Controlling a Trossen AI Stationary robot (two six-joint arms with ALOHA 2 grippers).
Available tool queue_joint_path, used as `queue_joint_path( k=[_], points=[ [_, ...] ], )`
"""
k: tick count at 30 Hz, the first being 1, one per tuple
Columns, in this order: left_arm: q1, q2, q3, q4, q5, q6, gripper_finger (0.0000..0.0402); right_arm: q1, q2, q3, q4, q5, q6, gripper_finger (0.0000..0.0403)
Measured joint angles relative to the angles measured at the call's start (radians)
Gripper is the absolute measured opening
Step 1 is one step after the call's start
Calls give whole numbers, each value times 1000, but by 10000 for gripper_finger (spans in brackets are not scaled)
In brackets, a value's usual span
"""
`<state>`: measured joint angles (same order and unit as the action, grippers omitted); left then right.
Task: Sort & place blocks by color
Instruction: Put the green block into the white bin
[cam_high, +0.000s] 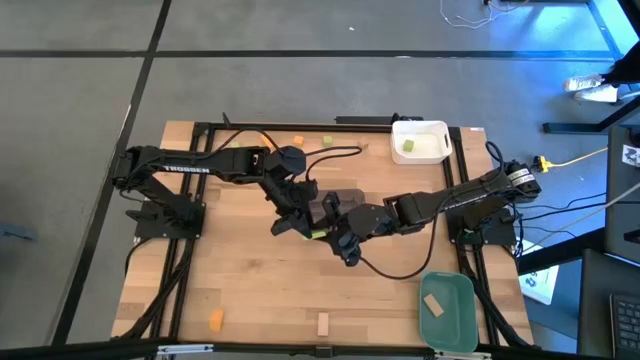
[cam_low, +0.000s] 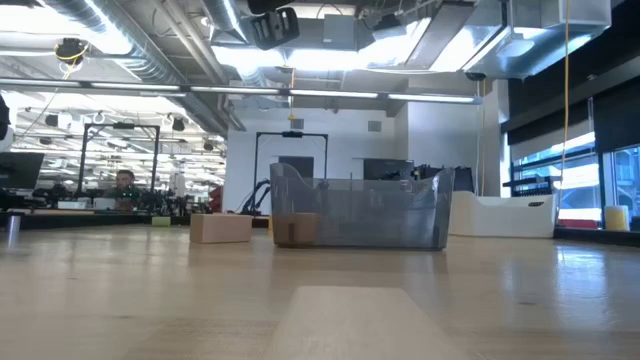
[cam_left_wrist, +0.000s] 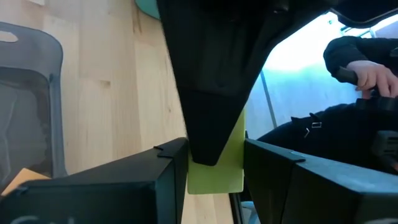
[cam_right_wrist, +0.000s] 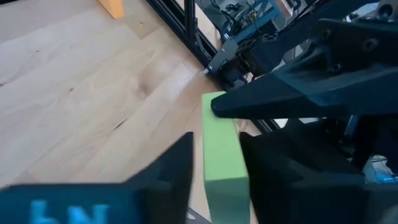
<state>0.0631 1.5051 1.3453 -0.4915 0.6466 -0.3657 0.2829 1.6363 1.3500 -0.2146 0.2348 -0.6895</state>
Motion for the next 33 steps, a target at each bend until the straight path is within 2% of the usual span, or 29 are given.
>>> queue_joint_path(
  k=[3, 8, 14, 19, 25, 30, 33],
  points=[
    [0, 0, 0, -3, 2, -5, 104, 0, 0, 0, 2, 0, -17, 56],
    [0, -1, 0, -3, -12, -4, 105, 0, 0, 0, -2, -3, 1, 56],
    [0, -1, 0, -6, -33, 18, 146, 0, 0, 0, -6, -1, 10, 56],
    [16, -1, 0, -47, -47, 64, 151, 0, -7, 0, -27, 41, 67, 56],
    [72, -1, 2, -75, -74, 147, 154, 0, -59, -1, -110, 186, 218, 56],
    [120, -1, 1, -80, -130, 225, 154, -21, -120, 1, -197, 347, 465, 56],
    [142, -1, 0, -80, -193, 265, 154, -55, -150, 1, -295, 480, 652, 56]
  ],
)
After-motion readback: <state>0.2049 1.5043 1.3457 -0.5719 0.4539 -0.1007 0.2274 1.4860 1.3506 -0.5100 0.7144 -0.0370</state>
